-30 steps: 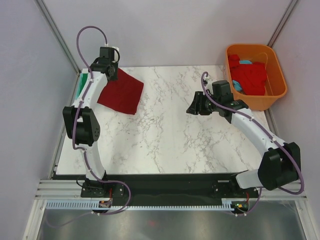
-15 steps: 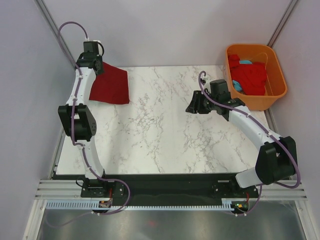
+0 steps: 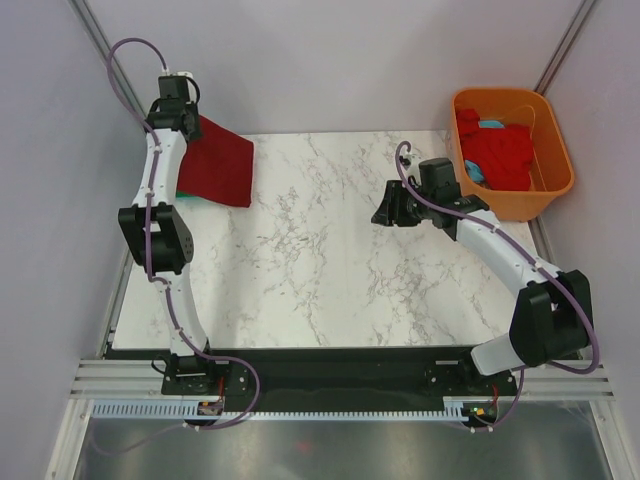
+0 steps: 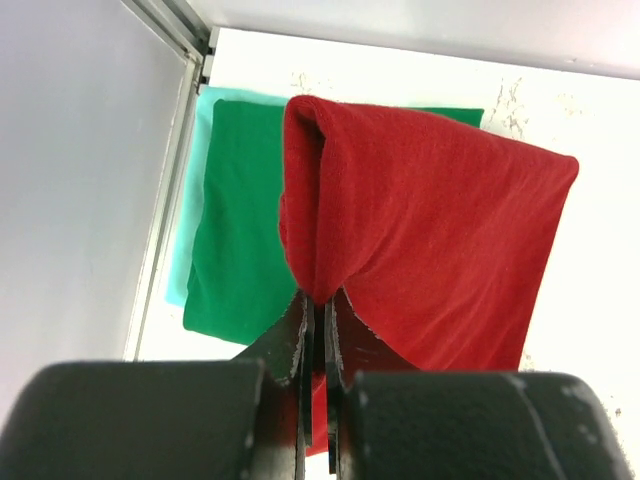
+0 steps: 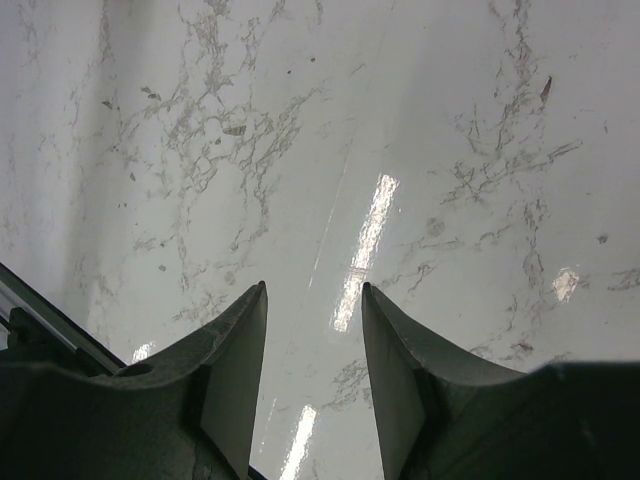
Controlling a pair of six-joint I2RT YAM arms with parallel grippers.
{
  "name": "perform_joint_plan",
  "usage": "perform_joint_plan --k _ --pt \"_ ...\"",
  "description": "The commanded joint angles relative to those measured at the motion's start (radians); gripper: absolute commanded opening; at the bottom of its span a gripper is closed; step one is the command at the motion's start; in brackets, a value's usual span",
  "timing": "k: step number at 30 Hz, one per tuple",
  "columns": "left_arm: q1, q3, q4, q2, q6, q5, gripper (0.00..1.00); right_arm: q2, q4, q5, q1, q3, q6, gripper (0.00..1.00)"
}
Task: Fold and stack the t-shirts
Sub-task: Neatly place the folded tshirt to the corner
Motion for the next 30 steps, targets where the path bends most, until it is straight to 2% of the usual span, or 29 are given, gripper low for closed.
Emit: perform_joint_plan --k 1,11,18,19,21,24,25,28,30 --pt "0.014 0.062 0.042 -0.016 0.039 -0.025 0.02 0.012 0.032 0.004 -0.002 0.043 -0.015 0.51" --pt "0.075 0.131 0.050 0.039 0.046 0.018 0.02 0.041 0.038 0.007 -0.007 0.048 -0.015 0.51" --pt "0.087 0.177 0.081 0.139 0.042 -0.031 0.02 0.058 0.043 0.020 -0.013 0.033 -0.017 0.51" --pt "0.089 0.180 0.082 0.163 0.036 -0.070 0.02 0.064 0.043 0.023 -0.014 0.033 -0.018 0.51" --pt "0.089 0.180 0.090 0.185 0.040 -0.177 0.09 0.072 0.043 0.026 -0.013 0.030 -0.020 0.51" --pt "0.107 0.200 0.096 0.232 0.022 -0.287 0.34 0.075 0.043 0.024 -0.013 0.020 -0.020 0.51" --pt "0.110 0.206 0.096 0.241 0.007 -0.302 0.46 0.073 0.043 0.023 -0.014 0.020 -0.018 0.51" --pt "0.113 0.200 0.094 0.240 -0.012 -0.329 0.55 0.067 0.040 0.020 -0.013 0.022 -0.021 0.51" --pt "0.112 0.146 0.094 0.196 -0.015 -0.274 0.56 0.059 0.025 0.018 -0.011 0.026 -0.024 0.51"
